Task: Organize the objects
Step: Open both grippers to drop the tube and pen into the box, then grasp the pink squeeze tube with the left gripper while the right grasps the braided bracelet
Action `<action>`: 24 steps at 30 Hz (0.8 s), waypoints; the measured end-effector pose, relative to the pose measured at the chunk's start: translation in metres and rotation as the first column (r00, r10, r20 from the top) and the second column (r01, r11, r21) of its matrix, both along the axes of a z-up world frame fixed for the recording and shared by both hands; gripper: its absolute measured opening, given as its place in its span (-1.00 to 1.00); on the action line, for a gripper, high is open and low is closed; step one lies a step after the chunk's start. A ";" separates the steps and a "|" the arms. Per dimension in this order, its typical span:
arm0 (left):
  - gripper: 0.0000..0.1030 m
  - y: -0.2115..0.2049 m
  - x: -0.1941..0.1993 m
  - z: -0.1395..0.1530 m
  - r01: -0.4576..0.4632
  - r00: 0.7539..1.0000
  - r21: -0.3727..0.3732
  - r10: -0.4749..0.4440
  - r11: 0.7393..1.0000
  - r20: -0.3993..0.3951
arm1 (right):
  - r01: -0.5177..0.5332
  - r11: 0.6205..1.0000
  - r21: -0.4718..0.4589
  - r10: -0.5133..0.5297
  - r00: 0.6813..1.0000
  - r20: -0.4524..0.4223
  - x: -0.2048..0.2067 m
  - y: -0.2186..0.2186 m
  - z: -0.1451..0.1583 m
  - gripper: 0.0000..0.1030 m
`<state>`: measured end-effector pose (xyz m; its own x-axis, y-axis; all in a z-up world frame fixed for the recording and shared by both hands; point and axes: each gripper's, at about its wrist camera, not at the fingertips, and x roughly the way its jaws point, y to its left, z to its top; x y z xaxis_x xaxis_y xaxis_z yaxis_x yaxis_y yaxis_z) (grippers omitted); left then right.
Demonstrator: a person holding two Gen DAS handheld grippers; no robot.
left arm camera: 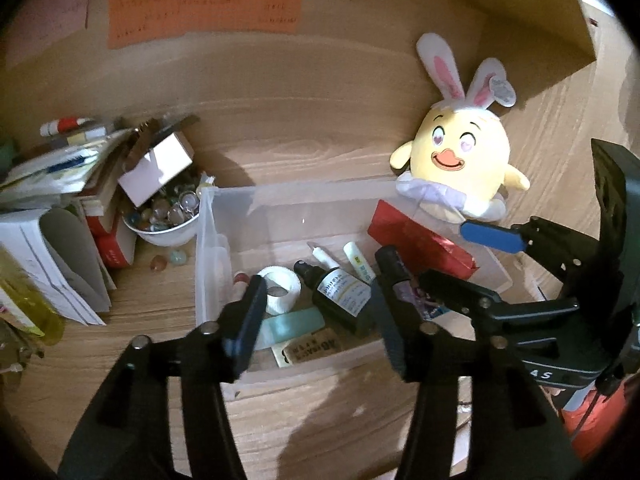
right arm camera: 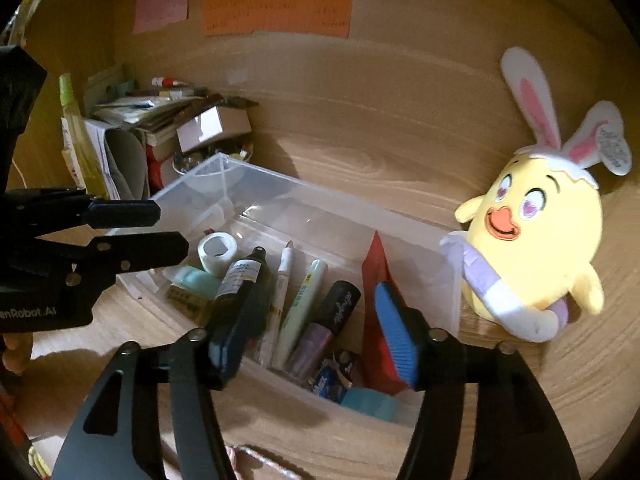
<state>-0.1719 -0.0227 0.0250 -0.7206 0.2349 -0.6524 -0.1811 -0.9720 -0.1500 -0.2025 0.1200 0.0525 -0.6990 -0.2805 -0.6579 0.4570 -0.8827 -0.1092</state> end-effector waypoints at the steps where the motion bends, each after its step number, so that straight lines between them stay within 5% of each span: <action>1: 0.18 0.000 0.002 0.001 0.000 1.000 0.000 0.000 1.000 -0.004 | 0.004 1.000 -0.004 -0.004 1.000 -0.003 0.004 0.002 0.002 0.31; 7: 0.60 -0.001 0.019 0.006 -0.032 0.999 -0.029 0.031 0.999 -0.032 | 0.001 1.000 -0.012 -0.001 1.000 -0.021 0.023 0.007 0.010 0.51; 24: 0.73 -0.003 0.069 -0.011 -0.001 1.000 -0.068 0.001 0.998 -0.002 | 0.026 0.999 -0.039 -0.026 1.000 -0.008 0.072 0.031 0.002 0.52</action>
<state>-0.1025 -0.0255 0.0140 -0.7223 0.1897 -0.6651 -0.1804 -0.9800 -0.0836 -0.1308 0.1511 0.0543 -0.7116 -0.2877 -0.6410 0.4333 -0.8979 -0.0780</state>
